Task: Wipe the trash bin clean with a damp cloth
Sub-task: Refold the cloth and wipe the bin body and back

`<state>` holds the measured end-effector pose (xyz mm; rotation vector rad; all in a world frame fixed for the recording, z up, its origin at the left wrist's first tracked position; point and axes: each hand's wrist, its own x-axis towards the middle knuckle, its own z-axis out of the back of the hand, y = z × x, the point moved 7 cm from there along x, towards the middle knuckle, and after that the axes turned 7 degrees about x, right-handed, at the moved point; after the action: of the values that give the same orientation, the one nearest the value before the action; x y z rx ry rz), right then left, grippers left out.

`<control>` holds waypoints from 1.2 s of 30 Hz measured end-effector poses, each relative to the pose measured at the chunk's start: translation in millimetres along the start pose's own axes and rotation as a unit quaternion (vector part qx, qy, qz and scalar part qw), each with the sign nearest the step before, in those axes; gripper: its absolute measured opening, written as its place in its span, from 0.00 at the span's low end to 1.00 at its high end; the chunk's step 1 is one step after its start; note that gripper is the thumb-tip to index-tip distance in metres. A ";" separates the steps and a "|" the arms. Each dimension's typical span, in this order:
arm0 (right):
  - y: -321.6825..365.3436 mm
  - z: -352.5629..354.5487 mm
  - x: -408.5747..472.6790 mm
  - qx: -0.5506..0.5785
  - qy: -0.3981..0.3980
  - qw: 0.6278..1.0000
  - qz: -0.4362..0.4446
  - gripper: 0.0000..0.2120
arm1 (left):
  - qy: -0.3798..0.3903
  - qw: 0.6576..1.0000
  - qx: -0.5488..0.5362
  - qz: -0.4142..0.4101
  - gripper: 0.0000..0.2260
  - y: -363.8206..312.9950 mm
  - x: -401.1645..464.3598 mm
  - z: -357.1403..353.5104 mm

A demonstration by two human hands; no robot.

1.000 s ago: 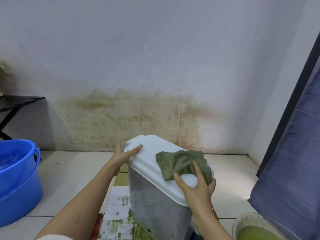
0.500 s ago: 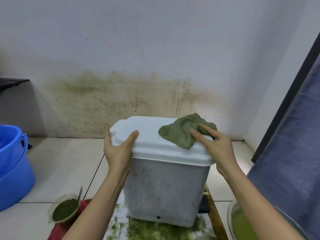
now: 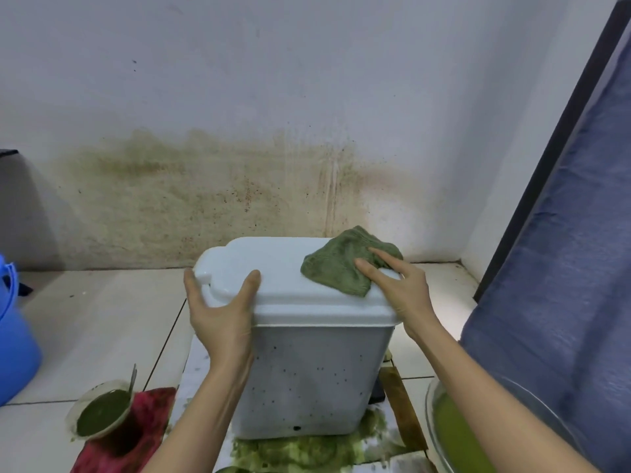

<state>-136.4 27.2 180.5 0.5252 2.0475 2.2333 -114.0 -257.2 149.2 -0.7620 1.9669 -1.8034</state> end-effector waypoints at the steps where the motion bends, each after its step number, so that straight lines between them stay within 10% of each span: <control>1: -4.1 -3.8 -1.7 -0.011 0.006 1.000 -0.004 0.21 | -0.008 1.000 0.008 0.003 0.43 2.6 -0.1 4.1; 9: 1.3 -9.1 -15.4 -0.243 -0.012 0.967 -0.069 0.27 | 0.020 0.981 0.185 0.056 0.42 -9.4 5.4 17.9; 14: 29.2 -23.2 -34.3 -0.328 -0.002 0.944 0.022 0.24 | 0.154 0.829 0.516 -0.148 0.29 -49.2 -2.5 -35.9; 19: 22.4 -33.3 -48.5 -0.353 0.044 0.934 -0.027 0.18 | 0.295 0.726 0.604 -0.142 0.34 -44.6 -35.6 -87.7; 27: 31.5 -6.0 -51.1 -0.319 -0.041 0.942 -0.100 0.25 | 0.286 0.900 0.317 -0.082 0.10 -70.8 -48.8 -75.9; 36: 34.8 -33.7 -59.7 -0.323 -0.024 0.943 -0.073 0.22 | 0.304 0.848 0.422 -0.099 0.28 -73.3 -49.9 -43.6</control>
<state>-83.9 -25.3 200.4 0.3402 1.1590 2.5585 -90.3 -195.0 222.2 -0.0842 1.1058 -2.9535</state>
